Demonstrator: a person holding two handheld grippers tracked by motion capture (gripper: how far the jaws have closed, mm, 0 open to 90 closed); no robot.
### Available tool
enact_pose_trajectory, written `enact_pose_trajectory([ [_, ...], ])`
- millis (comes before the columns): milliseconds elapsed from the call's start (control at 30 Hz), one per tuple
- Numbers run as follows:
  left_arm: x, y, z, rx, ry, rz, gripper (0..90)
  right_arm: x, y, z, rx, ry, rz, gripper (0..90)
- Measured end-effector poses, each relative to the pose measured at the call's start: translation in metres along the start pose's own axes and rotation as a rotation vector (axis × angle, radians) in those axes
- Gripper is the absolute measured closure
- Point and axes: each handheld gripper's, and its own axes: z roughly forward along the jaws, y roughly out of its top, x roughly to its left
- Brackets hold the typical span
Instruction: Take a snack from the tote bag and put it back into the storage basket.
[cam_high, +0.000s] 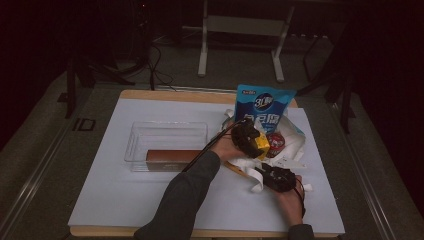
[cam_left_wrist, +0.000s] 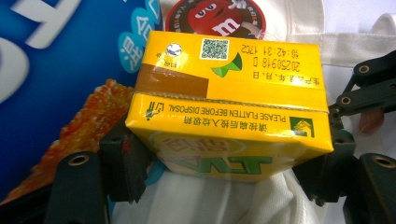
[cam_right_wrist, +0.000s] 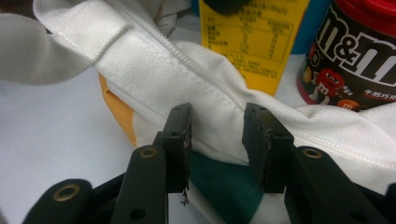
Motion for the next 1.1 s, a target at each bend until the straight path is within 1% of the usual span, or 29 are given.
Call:
enact_pose_trajectory([
  [67, 0.000, 0.000, -0.002, -0.002, 0.005, -0.001, 28.7, 0.000, 0.000, 0.000, 0.000, -0.001, -0.001, 62.3],
  [167, 0.000, 0.000, -0.010, -0.009, 0.015, -0.019, 28.7, 0.000, 0.000, 0.000, 0.002, 0.000, 0.001, 62.3],
  [200, 0.000, 0.000, -0.012, -0.018, 0.015, -0.024, 28.8, 0.000, 0.000, 0.000, 0.003, 0.000, 0.000, 62.3],
  [267, 0.000, 0.000, -0.016, -0.024, 0.018, -0.025, 28.7, 0.000, 0.000, 0.000, 0.002, -0.001, -0.002, 62.3],
  [400, -0.002, 0.001, -0.023, -0.028, 0.037, -0.024, 28.7, 0.000, 0.000, 0.000, 0.002, -0.003, -0.003, 62.3],
  [500, -0.002, 0.002, -0.028, -0.038, 0.045, -0.037, 28.7, 0.001, 0.000, 0.000, 0.001, -0.004, -0.005, 62.3],
  [733, -0.002, 0.003, -0.043, -0.053, 0.065, -0.027, 28.7, 0.000, 0.000, 0.000, 0.001, -0.003, -0.004, 62.3],
  [833, -0.001, 0.002, -0.051, -0.065, 0.078, -0.029, 28.7, 0.001, 0.000, 0.000, 0.001, -0.005, -0.005, 62.3],
  [967, 0.000, 0.001, -0.063, -0.086, 0.089, -0.042, 28.8, 0.001, 0.000, 0.000, 0.001, -0.006, -0.007, 62.3],
  [1100, 0.000, 0.000, -0.074, -0.099, 0.108, -0.034, 28.7, 0.001, 0.000, 0.000, 0.001, -0.007, -0.010, 62.3],
])
